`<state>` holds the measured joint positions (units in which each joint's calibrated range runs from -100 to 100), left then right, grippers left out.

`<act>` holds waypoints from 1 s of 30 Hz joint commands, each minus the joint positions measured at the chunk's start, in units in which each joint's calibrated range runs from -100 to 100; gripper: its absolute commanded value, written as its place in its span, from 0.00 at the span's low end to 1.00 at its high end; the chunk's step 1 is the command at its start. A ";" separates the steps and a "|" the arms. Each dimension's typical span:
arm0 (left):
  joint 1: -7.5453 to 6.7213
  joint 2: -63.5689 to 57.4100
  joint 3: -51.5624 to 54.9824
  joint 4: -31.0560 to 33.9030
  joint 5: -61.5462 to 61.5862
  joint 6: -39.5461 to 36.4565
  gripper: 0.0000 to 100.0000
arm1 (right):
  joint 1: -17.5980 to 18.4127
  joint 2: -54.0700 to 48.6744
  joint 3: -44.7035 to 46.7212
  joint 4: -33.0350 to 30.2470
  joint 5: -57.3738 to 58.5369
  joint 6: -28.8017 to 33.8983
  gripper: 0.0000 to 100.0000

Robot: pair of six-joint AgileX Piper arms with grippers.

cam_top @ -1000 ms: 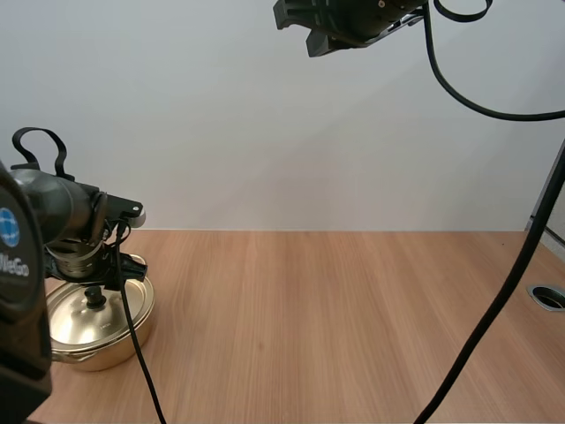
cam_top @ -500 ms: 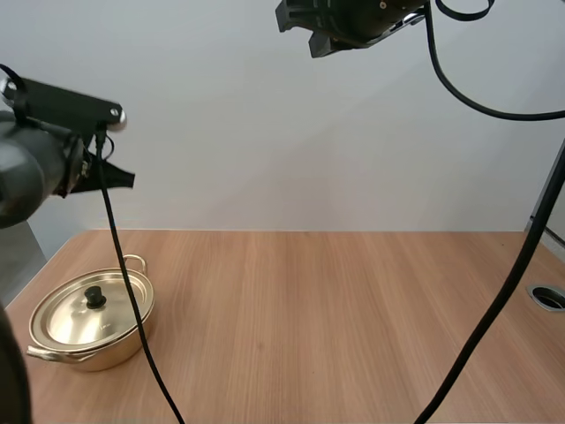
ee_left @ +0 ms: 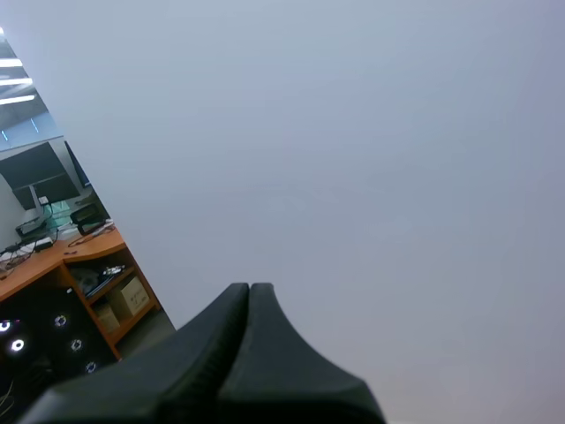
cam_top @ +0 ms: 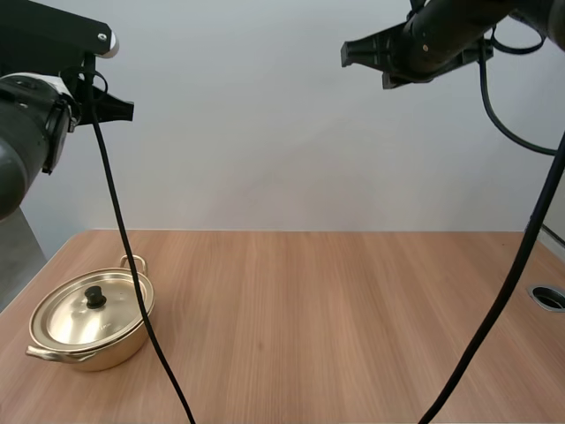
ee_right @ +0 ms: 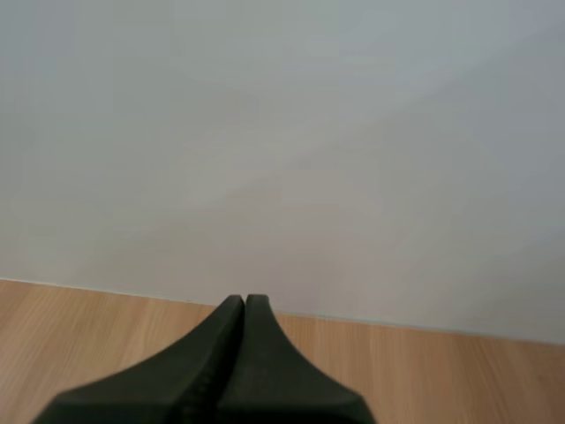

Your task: Open the pot, put the car inside, and close it

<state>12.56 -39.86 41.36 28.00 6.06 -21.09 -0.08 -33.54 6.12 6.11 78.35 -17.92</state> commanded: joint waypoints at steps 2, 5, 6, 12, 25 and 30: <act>-0.22 -0.11 0.06 -1.15 0.19 -0.49 0.00 | -0.71 -0.16 8.90 1.60 -6.87 0.05 0.00; -1.59 -1.07 1.42 -1.71 0.19 -1.96 0.00 | -0.80 -0.16 17.24 1.84 -15.41 0.67 0.00; -2.18 -1.75 2.40 -1.58 0.19 -1.96 0.00 | -0.80 -0.16 20.35 1.84 -19.48 1.43 0.00; -5.62 -6.68 9.40 -1.58 0.19 -1.96 0.00 | -0.80 -0.16 35.97 1.61 -43.53 2.06 0.00; -13.20 -25.75 29.31 -1.58 0.19 -6.55 0.00 | -0.80 -0.16 58.24 -1.36 -75.26 1.93 0.00; -13.48 -36.67 39.78 -1.58 0.19 -6.62 0.00 | -0.80 -0.04 63.66 -2.11 -79.56 1.93 0.00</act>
<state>-0.93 -66.81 72.14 26.43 6.31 -27.57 -0.85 -33.66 61.29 4.06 9.44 -15.92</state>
